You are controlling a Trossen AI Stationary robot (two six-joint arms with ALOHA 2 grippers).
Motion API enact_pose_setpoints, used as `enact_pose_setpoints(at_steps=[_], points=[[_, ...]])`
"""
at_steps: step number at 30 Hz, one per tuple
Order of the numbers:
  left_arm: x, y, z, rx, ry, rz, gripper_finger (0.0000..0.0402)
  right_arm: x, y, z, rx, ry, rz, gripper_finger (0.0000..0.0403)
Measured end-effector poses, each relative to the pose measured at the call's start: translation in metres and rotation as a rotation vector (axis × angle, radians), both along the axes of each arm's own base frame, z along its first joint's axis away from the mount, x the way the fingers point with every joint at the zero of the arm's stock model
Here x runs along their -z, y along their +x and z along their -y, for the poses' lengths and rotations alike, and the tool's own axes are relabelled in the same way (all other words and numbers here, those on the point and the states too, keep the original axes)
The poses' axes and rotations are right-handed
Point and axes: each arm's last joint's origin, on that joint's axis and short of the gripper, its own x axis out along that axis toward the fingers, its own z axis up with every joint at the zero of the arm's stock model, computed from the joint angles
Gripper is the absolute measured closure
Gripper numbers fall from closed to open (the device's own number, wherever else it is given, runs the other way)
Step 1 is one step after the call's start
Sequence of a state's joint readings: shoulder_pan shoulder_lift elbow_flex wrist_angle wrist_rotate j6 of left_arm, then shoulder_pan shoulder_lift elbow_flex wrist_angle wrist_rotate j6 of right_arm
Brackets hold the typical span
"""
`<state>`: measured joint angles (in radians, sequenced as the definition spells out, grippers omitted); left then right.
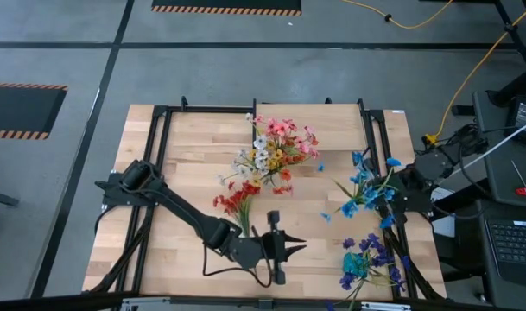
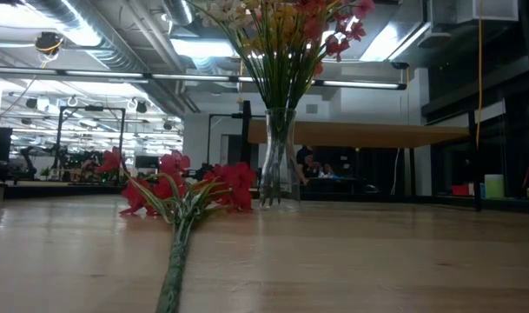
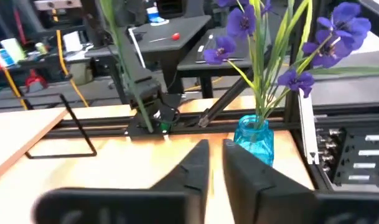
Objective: Pick and place flowers into a vace then onto a shelf
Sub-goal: Put the blue flowers into the blue vase
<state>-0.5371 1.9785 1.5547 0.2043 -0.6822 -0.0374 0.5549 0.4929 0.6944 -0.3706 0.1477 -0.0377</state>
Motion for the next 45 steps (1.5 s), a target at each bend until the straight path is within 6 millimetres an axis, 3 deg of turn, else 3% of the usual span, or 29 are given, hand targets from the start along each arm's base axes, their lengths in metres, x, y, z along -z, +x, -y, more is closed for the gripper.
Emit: enact_pose_setpoints(at_steps=[3, 9, 16, 25, 45], points=[[0.0, -0.004, 0.006, -0.02, -0.016, 0.008, 0.0395, -0.001, -0.005, 0.003, 0.003, 0.036, -0.017, 0.0399], [-0.001, -0.013, 0.017, -0.092, -0.041, 0.031, 0.0399, -0.001, -0.022, 0.007, -0.046, 0.107, -0.041, 0.0399], [-0.002, -0.02, 0.024, -0.173, -0.041, 0.054, 0.04, -0.001, -0.025, -0.003, -0.143, 0.101, -0.045, 0.0399], [-0.002, -0.018, 0.018, -0.266, -0.032, 0.071, 0.0399, 0.004, -0.025, -0.024, -0.188, 0.025, -0.073, 0.0399], [-0.002, 0.0, -0.014, -0.378, -0.074, 0.094, 0.04, 0.008, -0.059, -0.062, -0.347, -0.081, -0.014, 0.0399]])
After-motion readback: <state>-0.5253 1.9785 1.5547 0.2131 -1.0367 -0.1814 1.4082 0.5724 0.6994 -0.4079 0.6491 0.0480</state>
